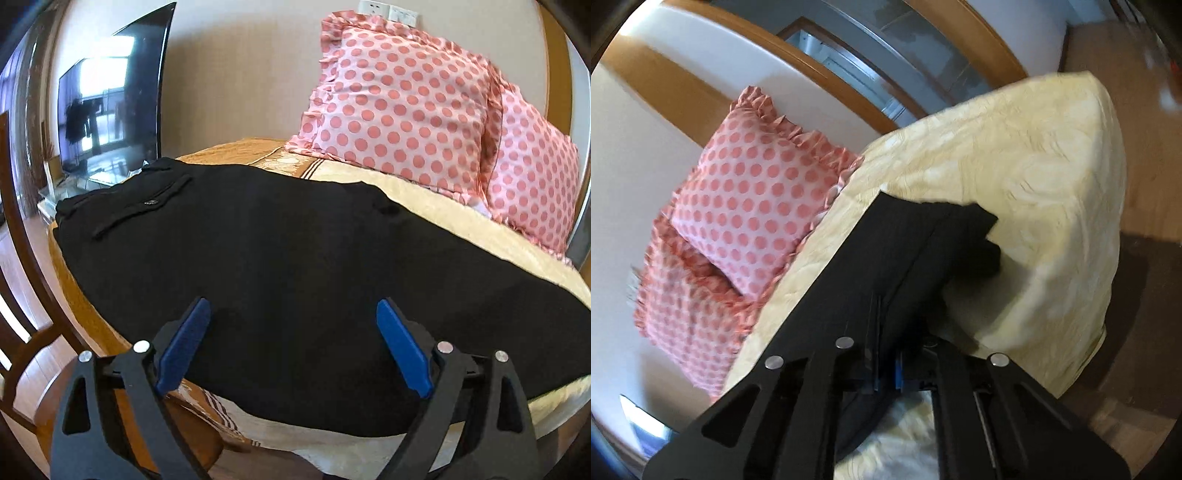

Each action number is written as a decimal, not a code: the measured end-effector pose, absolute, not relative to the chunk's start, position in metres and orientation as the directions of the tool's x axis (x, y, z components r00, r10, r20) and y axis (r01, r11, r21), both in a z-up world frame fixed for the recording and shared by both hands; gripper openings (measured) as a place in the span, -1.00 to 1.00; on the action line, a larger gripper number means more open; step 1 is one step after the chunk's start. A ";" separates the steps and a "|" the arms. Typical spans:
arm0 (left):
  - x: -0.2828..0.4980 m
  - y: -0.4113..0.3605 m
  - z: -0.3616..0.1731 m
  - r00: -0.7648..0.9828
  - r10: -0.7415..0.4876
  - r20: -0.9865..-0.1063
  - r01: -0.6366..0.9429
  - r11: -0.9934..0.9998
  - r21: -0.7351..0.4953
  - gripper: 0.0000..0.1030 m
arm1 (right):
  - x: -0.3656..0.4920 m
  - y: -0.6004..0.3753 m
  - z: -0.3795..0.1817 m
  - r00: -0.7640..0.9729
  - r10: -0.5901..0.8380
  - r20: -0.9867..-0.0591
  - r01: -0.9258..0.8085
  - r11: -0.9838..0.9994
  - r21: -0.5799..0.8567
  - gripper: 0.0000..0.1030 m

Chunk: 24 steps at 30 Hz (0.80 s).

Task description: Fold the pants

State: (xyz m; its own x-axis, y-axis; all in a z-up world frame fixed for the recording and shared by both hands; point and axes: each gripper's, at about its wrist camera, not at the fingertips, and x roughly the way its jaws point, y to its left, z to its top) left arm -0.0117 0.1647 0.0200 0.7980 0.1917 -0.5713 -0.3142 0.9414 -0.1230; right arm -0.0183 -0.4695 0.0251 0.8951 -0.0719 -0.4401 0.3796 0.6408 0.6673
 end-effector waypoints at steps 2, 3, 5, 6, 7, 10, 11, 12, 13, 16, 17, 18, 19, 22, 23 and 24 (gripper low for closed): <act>-0.012 0.166 0.021 0.802 0.181 -0.569 -0.312 0.940 -0.140 0.81 | -0.005 -0.444 0.053 0.921 -0.054 -0.386 0.304 0.718 0.626 -0.89; -0.013 0.168 0.021 0.808 0.166 -0.565 -0.308 0.937 -0.164 0.81 | 0.001 -0.430 0.065 0.933 -0.032 -0.360 0.260 0.750 0.608 -0.89; -0.014 0.173 0.022 0.814 0.149 -0.561 -0.304 0.933 -0.192 0.83 | 0.021 -0.384 0.095 0.954 0.073 -0.291 0.110 0.817 0.566 -0.89; -0.014 0.174 0.023 0.816 0.145 -0.560 -0.303 0.932 -0.199 0.83 | 0.028 -0.364 0.104 0.955 0.125 -0.268 0.046 0.832 0.552 -0.89; -0.014 0.175 0.023 0.818 0.140 -0.558 -0.301 0.931 -0.207 0.83 | 0.036 -0.337 0.112 0.949 0.197 -0.247 -0.033 0.841 0.541 -0.89; -0.013 0.175 0.024 0.820 0.136 -0.557 -0.302 0.928 -0.218 0.83 | 0.066 -0.234 0.119 0.839 0.481 -0.254 -0.299 0.798 0.523 -0.89; -0.013 0.175 0.024 0.819 0.136 -0.557 -0.303 0.927 -0.220 0.83 | 0.072 -0.210 0.116 0.800 0.535 -0.274 -0.346 0.782 0.518 -0.89; -0.013 0.175 0.025 0.816 0.134 -0.562 -0.303 0.927 -0.219 0.83 | 0.080 -0.166 0.104 0.717 0.616 -0.328 -0.414 0.754 0.510 -0.89; -0.013 0.176 0.026 0.814 0.126 -0.568 -0.302 0.926 -0.227 0.83 | 0.086 -0.129 0.090 0.634 0.667 -0.392 -0.459 0.732 0.504 -0.89; -0.026 0.186 0.033 0.830 0.075 -0.553 -0.289 0.906 -0.309 0.83 | 0.092 -0.052 0.042 0.441 0.696 -0.567 -0.520 0.713 0.471 -0.90; -0.036 0.194 0.036 0.840 0.069 -0.538 -0.294 0.891 -0.345 0.83 | 0.092 -0.042 0.031 0.416 0.691 -0.591 -0.513 0.715 0.475 -0.89; -0.043 0.200 0.038 0.846 0.080 -0.528 -0.307 0.881 -0.360 0.83 | 0.090 -0.039 0.028 0.441 0.675 -0.591 -0.503 0.731 0.460 -0.89; -0.052 0.207 0.041 0.851 0.098 -0.516 -0.324 0.871 -0.370 0.83 | 0.091 -0.040 0.032 0.458 0.674 -0.580 -0.505 0.734 0.455 -0.89; -0.076 0.231 0.044 0.856 0.164 -0.490 -0.390 0.827 -0.404 0.83 | 0.096 -0.051 0.060 0.543 0.682 -0.490 -0.477 0.731 0.488 -0.89; -0.081 0.238 0.044 0.856 0.173 -0.488 -0.403 0.814 -0.418 0.83 | 0.094 -0.053 0.071 0.577 0.680 -0.452 -0.483 0.731 0.482 -0.89; -0.084 0.244 0.042 0.854 0.178 -0.488 -0.413 0.802 -0.430 0.83 | 0.089 -0.045 0.073 0.583 0.677 -0.449 -0.500 0.734 0.458 -0.89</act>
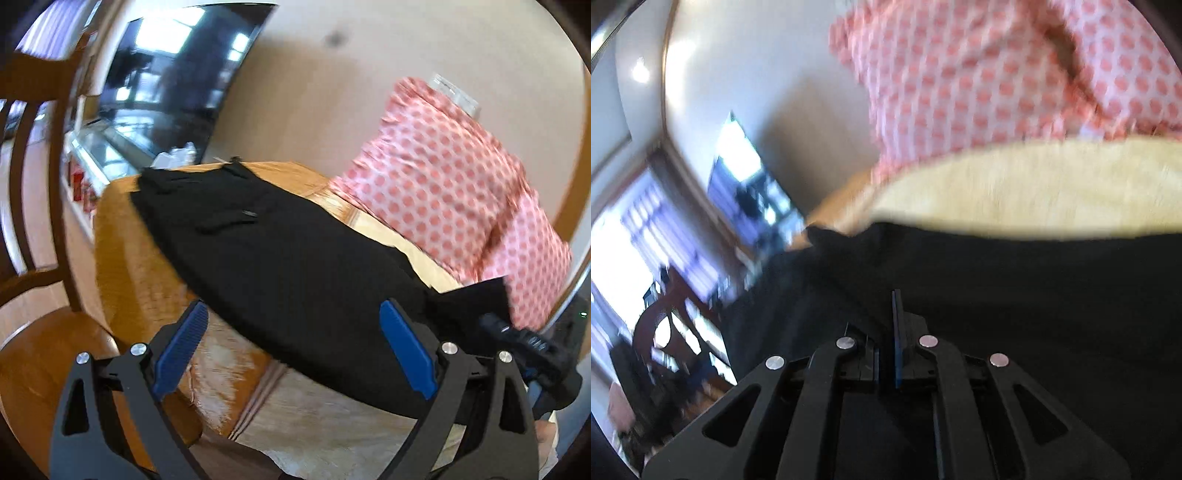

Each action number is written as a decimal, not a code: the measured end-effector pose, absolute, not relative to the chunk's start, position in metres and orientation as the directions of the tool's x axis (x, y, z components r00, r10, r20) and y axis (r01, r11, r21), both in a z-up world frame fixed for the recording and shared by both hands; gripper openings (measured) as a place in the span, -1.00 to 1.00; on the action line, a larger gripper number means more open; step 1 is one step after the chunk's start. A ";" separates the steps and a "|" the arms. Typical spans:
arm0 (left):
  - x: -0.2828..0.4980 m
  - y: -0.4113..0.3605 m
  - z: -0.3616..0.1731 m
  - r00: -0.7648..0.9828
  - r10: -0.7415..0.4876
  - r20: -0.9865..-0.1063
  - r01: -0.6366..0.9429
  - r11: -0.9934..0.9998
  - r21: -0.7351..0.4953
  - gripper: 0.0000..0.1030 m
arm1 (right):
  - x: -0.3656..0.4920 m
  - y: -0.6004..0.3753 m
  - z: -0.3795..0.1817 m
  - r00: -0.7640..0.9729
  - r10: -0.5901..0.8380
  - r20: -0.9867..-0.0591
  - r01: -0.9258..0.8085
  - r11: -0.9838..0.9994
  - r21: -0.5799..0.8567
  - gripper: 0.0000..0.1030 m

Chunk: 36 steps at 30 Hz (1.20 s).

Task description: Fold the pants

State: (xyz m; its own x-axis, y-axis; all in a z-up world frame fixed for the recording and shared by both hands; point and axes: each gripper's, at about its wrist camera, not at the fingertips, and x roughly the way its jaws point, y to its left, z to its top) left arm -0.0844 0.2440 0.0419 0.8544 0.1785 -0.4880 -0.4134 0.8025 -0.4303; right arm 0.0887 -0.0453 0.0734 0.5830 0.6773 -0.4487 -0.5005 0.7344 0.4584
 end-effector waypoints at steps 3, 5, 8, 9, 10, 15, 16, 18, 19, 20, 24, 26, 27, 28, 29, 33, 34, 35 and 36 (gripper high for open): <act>-0.085 0.252 0.034 0.841 0.179 -0.511 -0.436 0.785 -0.441 0.83 | 0.073 -0.020 0.057 0.524 0.671 -0.525 -0.571 0.734 0.368 -0.89; -0.086 0.255 0.030 0.840 0.160 -0.518 -0.432 0.774 -0.462 0.83 | 0.068 -0.018 0.045 0.488 0.671 -0.559 -0.583 0.727 0.363 -0.89; -0.084 0.262 0.023 0.847 0.111 -0.520 -0.413 0.753 -0.512 0.83 | 0.053 -0.011 0.032 0.474 0.644 -0.600 -0.636 0.722 0.272 -0.84; -0.085 0.264 0.021 0.850 0.097 -0.518 -0.406 0.747 -0.526 0.83 | 0.046 -0.008 0.034 0.470 0.647 -0.601 -0.659 0.710 0.250 -0.68; -0.084 0.267 0.019 0.855 0.072 -0.513 -0.392 0.738 -0.549 0.83 | 0.039 -0.005 0.038 0.454 0.657 -0.601 -0.686 0.689 0.235 -0.27; -0.077 0.282 0.007 0.866 -0.022 -0.500 -0.364 0.657 -0.660 0.83 | 0.031 -0.009 0.052 0.463 0.717 -0.522 -0.714 0.650 0.260 0.46; -0.076 0.284 0.005 0.867 -0.031 -0.498 -0.364 0.643 -0.674 0.83 | 0.034 -0.007 0.048 0.450 0.706 -0.546 -0.707 0.655 0.264 0.46; -0.072 0.288 0.004 0.861 -0.034 -0.507 -0.375 0.632 -0.679 0.83 | 0.036 0.000 0.038 0.455 0.687 -0.567 -0.712 0.663 0.232 0.49; -0.070 0.289 0.004 0.856 -0.031 -0.515 -0.383 0.631 -0.675 0.83 | 0.036 0.004 0.036 0.453 0.673 -0.585 -0.714 0.666 0.213 0.53; -0.068 0.291 0.003 0.853 -0.032 -0.521 -0.390 0.625 -0.676 0.82 | 0.034 0.004 0.036 0.465 0.669 -0.581 -0.718 0.668 0.195 0.53; -0.064 0.296 0.003 0.855 -0.051 -0.516 -0.388 0.599 -0.701 0.81 | 0.036 0.001 0.035 0.455 0.679 -0.576 -0.717 0.663 0.215 0.55; -0.058 0.297 0.006 0.855 -0.062 -0.514 -0.382 0.595 -0.707 0.80 | 0.035 -0.001 0.034 0.450 0.686 -0.571 -0.718 0.658 0.225 0.56; -0.055 0.296 0.008 0.857 -0.069 -0.511 -0.376 0.594 -0.711 0.80 | 0.038 0.000 0.032 0.450 0.686 -0.571 -0.720 0.657 0.223 0.57; -0.053 0.296 0.012 0.860 -0.074 -0.506 -0.369 0.594 -0.715 0.80 | 0.037 0.000 0.033 0.453 0.685 -0.570 -0.722 0.657 0.217 0.58; -0.052 0.296 0.014 0.860 -0.072 -0.504 -0.369 0.594 -0.715 0.80 | 0.035 0.000 0.033 0.455 0.684 -0.570 -0.724 0.657 0.210 0.58; -0.051 0.298 0.025 0.878 -0.067 -0.474 -0.347 0.593 -0.727 0.80 | 0.032 0.002 0.033 0.460 0.686 -0.564 -0.727 0.655 0.204 0.60; -0.050 0.300 0.027 0.878 -0.061 -0.475 -0.351 0.593 -0.724 0.80 | 0.032 0.001 0.032 0.459 0.688 -0.563 -0.728 0.654 0.206 0.60; -0.049 0.303 0.028 0.876 -0.051 -0.480 -0.362 0.589 -0.722 0.80 | 0.032 0.001 0.032 0.458 0.689 -0.561 -0.729 0.652 0.207 0.60; -0.048 0.307 0.028 0.875 -0.041 -0.483 -0.371 0.582 -0.723 0.80 | 0.033 0.001 0.032 0.457 0.690 -0.561 -0.731 0.651 0.206 0.61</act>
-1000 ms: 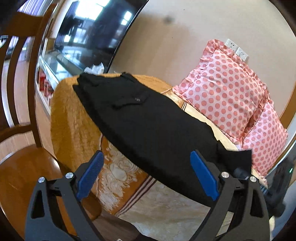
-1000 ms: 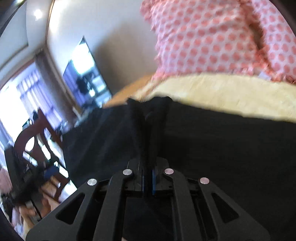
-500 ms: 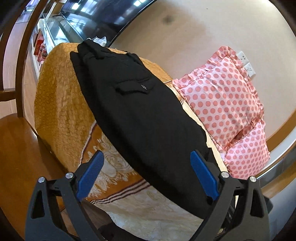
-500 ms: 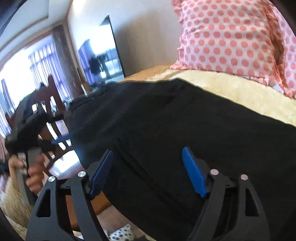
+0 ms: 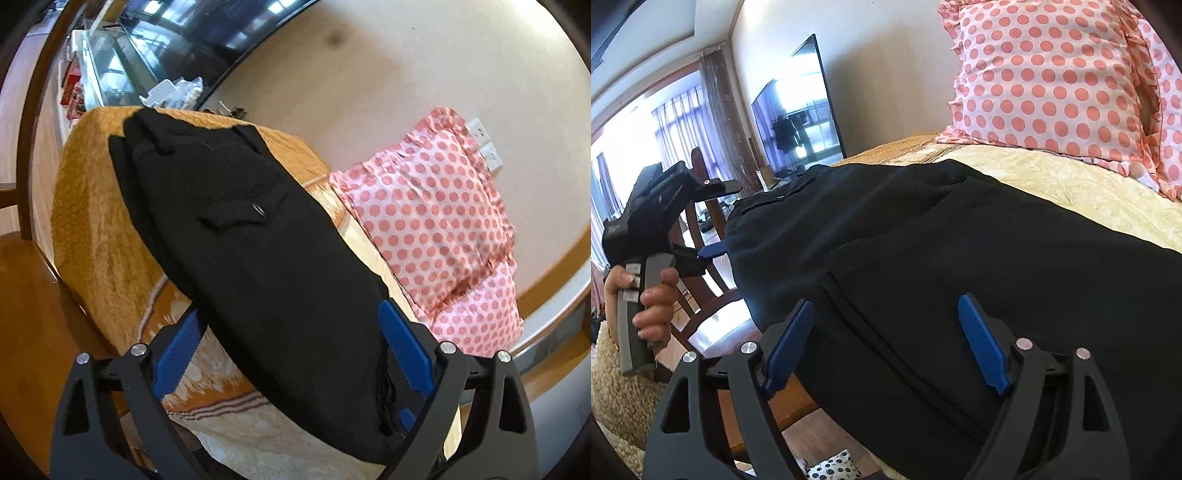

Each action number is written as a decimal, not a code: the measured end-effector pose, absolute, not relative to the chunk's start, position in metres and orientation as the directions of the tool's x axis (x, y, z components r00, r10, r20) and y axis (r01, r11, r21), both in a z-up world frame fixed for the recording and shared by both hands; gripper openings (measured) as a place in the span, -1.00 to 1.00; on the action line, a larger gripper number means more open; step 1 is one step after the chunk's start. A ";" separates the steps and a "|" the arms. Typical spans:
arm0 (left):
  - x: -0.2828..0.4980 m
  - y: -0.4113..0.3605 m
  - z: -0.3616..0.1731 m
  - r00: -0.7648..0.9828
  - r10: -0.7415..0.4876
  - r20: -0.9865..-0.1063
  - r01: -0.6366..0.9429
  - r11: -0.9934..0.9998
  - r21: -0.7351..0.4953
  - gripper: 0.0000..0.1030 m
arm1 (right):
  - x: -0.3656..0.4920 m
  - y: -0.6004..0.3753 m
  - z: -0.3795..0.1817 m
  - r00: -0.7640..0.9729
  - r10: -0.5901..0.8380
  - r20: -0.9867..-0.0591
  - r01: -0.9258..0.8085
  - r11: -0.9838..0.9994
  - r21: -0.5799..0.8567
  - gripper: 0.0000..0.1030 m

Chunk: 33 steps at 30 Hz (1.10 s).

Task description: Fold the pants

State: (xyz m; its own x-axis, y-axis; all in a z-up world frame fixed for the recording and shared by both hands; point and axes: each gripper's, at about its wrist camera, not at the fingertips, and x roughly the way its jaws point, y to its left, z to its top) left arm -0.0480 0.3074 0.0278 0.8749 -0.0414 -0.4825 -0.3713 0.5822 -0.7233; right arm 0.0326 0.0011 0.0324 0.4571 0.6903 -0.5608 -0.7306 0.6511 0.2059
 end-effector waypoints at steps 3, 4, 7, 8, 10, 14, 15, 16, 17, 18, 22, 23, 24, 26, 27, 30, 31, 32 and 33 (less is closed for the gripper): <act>-0.046 0.323 0.027 0.865 -0.002 -0.502 -0.418 0.550 -0.723 0.78 | 0.031 0.002 0.032 0.462 0.686 -0.563 -0.739 0.648 0.184 0.61; -0.045 0.330 0.027 0.863 0.012 -0.504 -0.432 0.532 -0.728 0.73 | 0.030 0.003 0.032 0.464 0.683 -0.564 -0.742 0.647 0.173 0.62; -0.040 0.346 0.023 0.845 0.019 -0.534 -0.474 0.490 -0.732 0.54 | 0.025 0.004 0.032 0.471 0.677 -0.566 -0.754 0.642 0.141 0.64; -0.038 0.350 0.023 0.839 0.035 -0.544 -0.489 0.489 -0.722 0.39 | 0.024 0.001 0.033 0.464 0.684 -0.563 -0.754 0.639 0.155 0.65; -0.036 0.354 0.022 0.818 0.055 -0.573 -0.522 0.490 -0.698 0.09 | 0.025 -0.008 0.036 0.425 0.719 -0.550 -0.755 0.617 0.223 0.67; -0.035 0.357 0.019 0.786 0.086 -0.612 -0.569 0.488 -0.662 -0.62 | 0.025 -0.031 0.042 0.400 0.754 -0.521 -0.739 0.602 0.302 0.68; -0.036 0.355 0.023 0.783 0.099 -0.614 -0.572 0.502 -0.649 -0.64 | 0.025 -0.037 0.043 0.406 0.754 -0.516 -0.734 0.606 0.308 0.70; -0.035 0.351 0.028 0.778 0.116 -0.617 -0.576 0.524 -0.628 -0.68 | 0.024 -0.044 0.045 0.411 0.756 -0.510 -0.727 0.609 0.316 0.70; -0.033 0.347 0.034 0.771 0.138 -0.622 -0.581 0.552 -0.598 -0.70 | 0.023 -0.053 0.047 0.414 0.761 -0.499 -0.719 0.610 0.333 0.70; -0.031 0.339 0.044 0.763 0.170 -0.624 -0.586 0.590 -0.555 -0.71 | 0.023 -0.061 0.048 0.418 0.765 -0.491 -0.712 0.611 0.346 0.71; -0.013 0.300 0.093 0.774 0.243 -0.585 -0.547 0.723 -0.423 -0.75 | 0.019 -0.094 0.053 0.474 0.752 -0.458 -0.678 0.643 0.355 0.72; -0.004 0.285 0.108 0.783 0.249 -0.569 -0.522 0.761 -0.385 -0.75 | 0.017 -0.104 0.054 0.497 0.743 -0.448 -0.666 0.658 0.353 0.72; 0.004 0.270 0.120 0.794 0.247 -0.555 -0.494 0.794 -0.354 -0.75 | 0.016 -0.115 0.055 0.518 0.734 -0.440 -0.651 0.672 0.354 0.72; 0.022 0.230 0.145 0.825 0.222 -0.520 -0.412 0.866 -0.283 -0.75 | 0.015 -0.138 0.055 0.562 0.707 -0.429 -0.607 0.705 0.367 0.73; 0.031 0.203 0.158 0.846 0.193 -0.497 -0.350 0.904 -0.245 -0.75 | 0.016 -0.147 0.055 0.579 0.695 -0.425 -0.589 0.718 0.372 0.73; 0.047 0.120 0.178 0.895 0.036 -0.444 -0.121 0.979 -0.164 -0.75 | 0.014 -0.181 0.056 0.650 0.637 -0.414 -0.511 0.770 0.382 0.73; 0.047 0.089 0.179 0.899 -0.034 -0.436 -0.027 0.991 -0.132 -0.74 | 0.013 -0.194 0.055 0.675 0.614 -0.410 -0.480 0.787 0.387 0.73; 0.045 0.052 0.174 0.891 -0.121 -0.438 0.090 0.992 -0.091 -0.73 | 0.011 -0.203 0.055 0.692 0.595 -0.410 -0.458 0.800 0.389 0.73; 0.042 0.026 0.166 0.873 -0.184 -0.452 0.176 0.983 -0.061 -0.72 | 0.010 -0.216 0.053 0.718 0.561 -0.412 -0.419 0.821 0.387 0.73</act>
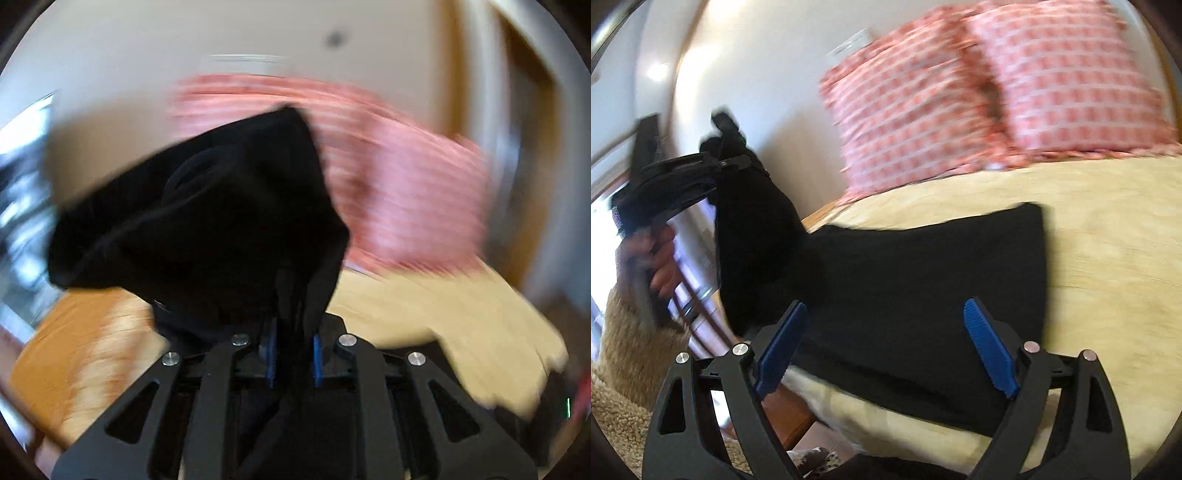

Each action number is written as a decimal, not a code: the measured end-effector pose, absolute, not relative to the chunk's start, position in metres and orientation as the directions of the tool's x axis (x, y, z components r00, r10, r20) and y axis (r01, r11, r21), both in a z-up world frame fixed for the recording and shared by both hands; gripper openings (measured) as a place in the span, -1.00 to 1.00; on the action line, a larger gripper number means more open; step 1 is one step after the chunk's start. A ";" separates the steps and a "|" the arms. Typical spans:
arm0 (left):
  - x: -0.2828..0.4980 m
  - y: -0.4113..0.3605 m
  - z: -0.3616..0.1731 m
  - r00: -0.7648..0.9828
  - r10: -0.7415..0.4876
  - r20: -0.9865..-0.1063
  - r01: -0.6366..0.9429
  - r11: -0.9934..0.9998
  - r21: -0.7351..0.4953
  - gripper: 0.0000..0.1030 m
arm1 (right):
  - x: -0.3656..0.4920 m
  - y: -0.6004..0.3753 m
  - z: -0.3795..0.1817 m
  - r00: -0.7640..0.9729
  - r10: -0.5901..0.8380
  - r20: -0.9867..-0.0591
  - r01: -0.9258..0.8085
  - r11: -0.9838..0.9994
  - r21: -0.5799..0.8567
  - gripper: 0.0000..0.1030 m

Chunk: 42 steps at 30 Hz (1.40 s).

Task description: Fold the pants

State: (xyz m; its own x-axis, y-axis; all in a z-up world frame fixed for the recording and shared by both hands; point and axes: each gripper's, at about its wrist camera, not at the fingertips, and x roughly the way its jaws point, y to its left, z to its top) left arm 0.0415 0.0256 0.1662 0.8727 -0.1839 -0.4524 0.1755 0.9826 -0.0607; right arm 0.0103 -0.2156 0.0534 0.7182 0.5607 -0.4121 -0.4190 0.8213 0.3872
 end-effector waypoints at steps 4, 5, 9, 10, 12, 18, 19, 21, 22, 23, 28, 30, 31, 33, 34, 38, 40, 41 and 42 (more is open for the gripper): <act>0.025 -0.061 0.094 0.708 -0.330 -0.624 0.443 0.896 0.028 -0.70 | 0.011 -0.260 0.044 0.775 0.455 -0.439 -0.282 0.870 0.404 0.73; 0.024 -0.069 0.074 0.673 -0.323 -0.665 0.461 0.886 0.037 -0.71 | 0.012 -0.271 0.042 0.785 0.428 -0.449 -0.243 0.878 0.412 0.73; 0.023 -0.064 0.050 0.626 -0.357 -0.694 0.454 0.890 -0.048 -0.71 | 0.013 -0.291 0.039 0.811 0.375 -0.450 -0.180 0.890 0.419 0.76; 0.024 -0.060 0.054 0.622 -0.370 -0.690 0.448 0.891 -0.074 -0.72 | 0.014 -0.293 0.040 0.812 0.373 -0.448 -0.173 0.889 0.425 0.76; 0.027 -0.056 0.061 0.615 -0.401 -0.679 0.443 0.888 -0.123 -0.74 | 0.015 -0.296 0.039 0.817 0.367 -0.445 -0.160 0.886 0.436 0.76; 0.002 -0.055 0.111 0.712 -0.457 -0.532 0.477 0.872 -0.111 -0.77 | 0.014 -0.294 0.036 0.824 0.352 -0.444 -0.152 0.892 0.425 0.77; -0.002 -0.058 0.110 0.710 -0.455 -0.538 0.488 0.868 -0.090 -0.77 | 0.014 -0.294 0.036 0.825 0.350 -0.443 -0.150 0.893 0.425 0.77; -0.006 -0.068 0.090 0.686 -0.417 -0.597 0.501 0.865 -0.030 -0.77 | 0.016 -0.296 0.036 0.831 0.340 -0.441 -0.136 0.892 0.431 0.77; -0.004 -0.070 0.078 0.662 -0.407 -0.630 0.506 0.862 -0.025 -0.77 | 0.015 -0.297 0.036 0.833 0.337 -0.439 -0.130 0.890 0.436 0.77; -0.003 -0.070 0.066 0.633 -0.407 -0.659 0.511 0.859 -0.039 -0.76 | 0.016 -0.299 0.036 0.836 0.337 -0.433 -0.125 0.885 0.448 0.77; -0.022 -0.056 0.060 0.642 -0.462 -0.612 0.539 0.839 -0.068 -0.62 | 0.018 -0.298 0.050 0.852 0.351 -0.388 -0.148 0.873 0.465 0.77; -0.033 -0.042 0.066 0.614 -0.529 -0.586 0.572 0.810 -0.131 -0.60 | 0.017 -0.291 0.063 0.861 0.378 -0.340 -0.199 0.866 0.459 0.77; -0.038 -0.034 0.071 0.604 -0.565 -0.562 0.595 0.789 -0.154 -0.42 | 0.016 -0.285 0.071 0.862 0.403 -0.307 -0.240 0.859 0.452 0.77; -0.043 -0.016 0.084 0.622 -0.610 -0.491 0.605 0.773 -0.192 0.22 | 0.017 -0.272 0.083 0.850 0.455 -0.267 -0.313 0.842 0.440 0.80; -0.045 -0.002 0.093 0.664 -0.607 -0.437 0.579 0.787 -0.213 0.61 | 0.020 -0.262 0.088 0.830 0.496 -0.256 -0.362 0.827 0.429 0.82; -0.027 0.037 0.105 0.806 -0.439 -0.396 0.371 0.897 -0.238 0.78 | 0.031 -0.220 0.089 0.747 0.600 -0.288 -0.485 0.787 0.382 0.83; -0.013 0.049 0.099 0.825 -0.351 -0.442 0.265 0.932 -0.246 0.81 | 0.037 -0.207 0.083 0.720 0.609 -0.333 -0.490 0.786 0.378 0.83; -0.007 0.053 0.094 0.822 -0.326 -0.466 0.231 0.940 -0.251 0.83 | 0.041 -0.202 0.078 0.708 0.606 -0.363 -0.483 0.790 0.378 0.83; -0.001 0.056 0.086 0.811 -0.307 -0.497 0.201 0.946 -0.256 0.84 | 0.048 -0.197 0.068 0.687 0.592 -0.422 -0.458 0.803 0.382 0.83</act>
